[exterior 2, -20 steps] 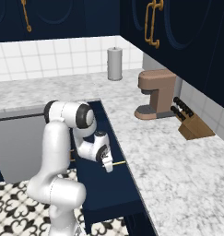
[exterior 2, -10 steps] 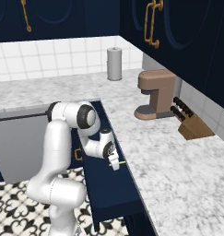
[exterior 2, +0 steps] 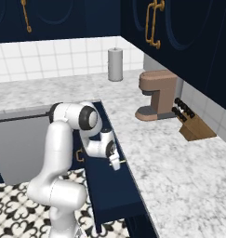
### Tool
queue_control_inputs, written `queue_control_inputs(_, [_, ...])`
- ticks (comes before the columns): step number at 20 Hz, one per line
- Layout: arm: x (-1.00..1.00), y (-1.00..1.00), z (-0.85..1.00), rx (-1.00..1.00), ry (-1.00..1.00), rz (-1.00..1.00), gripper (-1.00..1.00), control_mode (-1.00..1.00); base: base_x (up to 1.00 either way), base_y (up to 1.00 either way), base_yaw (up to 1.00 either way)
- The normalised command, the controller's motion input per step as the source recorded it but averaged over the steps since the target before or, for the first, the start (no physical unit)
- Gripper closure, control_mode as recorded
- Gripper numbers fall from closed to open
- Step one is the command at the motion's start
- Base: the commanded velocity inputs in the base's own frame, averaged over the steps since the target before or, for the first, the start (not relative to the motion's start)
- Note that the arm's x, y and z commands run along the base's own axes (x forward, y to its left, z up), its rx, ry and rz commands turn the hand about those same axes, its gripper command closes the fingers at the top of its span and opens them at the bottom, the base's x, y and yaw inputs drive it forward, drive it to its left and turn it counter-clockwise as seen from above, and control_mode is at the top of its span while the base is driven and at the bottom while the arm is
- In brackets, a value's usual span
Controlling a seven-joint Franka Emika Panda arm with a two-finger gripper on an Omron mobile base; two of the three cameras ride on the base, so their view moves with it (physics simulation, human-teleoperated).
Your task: Take a straw from the drawer in front and place it inside the glass cup on the dining counter.
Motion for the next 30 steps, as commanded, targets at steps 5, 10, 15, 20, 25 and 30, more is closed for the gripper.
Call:
queue_control_inputs(5, [-0.39, 0.0, 0.02, 0.12, 0.0, -0.02, 1.0, -1.0, 0.0, 0.0, 0.0])
queue_control_inputs(10, [-0.11, 0.08, 0.34, 0.07, 0.01, -0.07, 1.0, -1.0, 0.0, 0.0, 0.0])
queue_control_inputs(15, [-0.14, 0.4, 0.51, 0.0, 0.0, -0.11, 1.0, -1.0, 0.0, 0.0, 0.0])
queue_control_inputs(20, [-0.29, 0.58, 0.48, 0.0, 0.0, -0.12, 1.0, -1.0, 0.0, 0.0, 0.0])
queue_control_inputs(25, [-0.2, 0.55, 0.5, 0.01, 0.0, -0.04, 1.0, -1.0, 0.0, 0.0, 0.0])
queue_control_inputs(30, [-0.2, 0.45, 0.57, 0.08, -0.01, 0.0, 1.0, -1.0, 0.0, 0.0, 0.0])
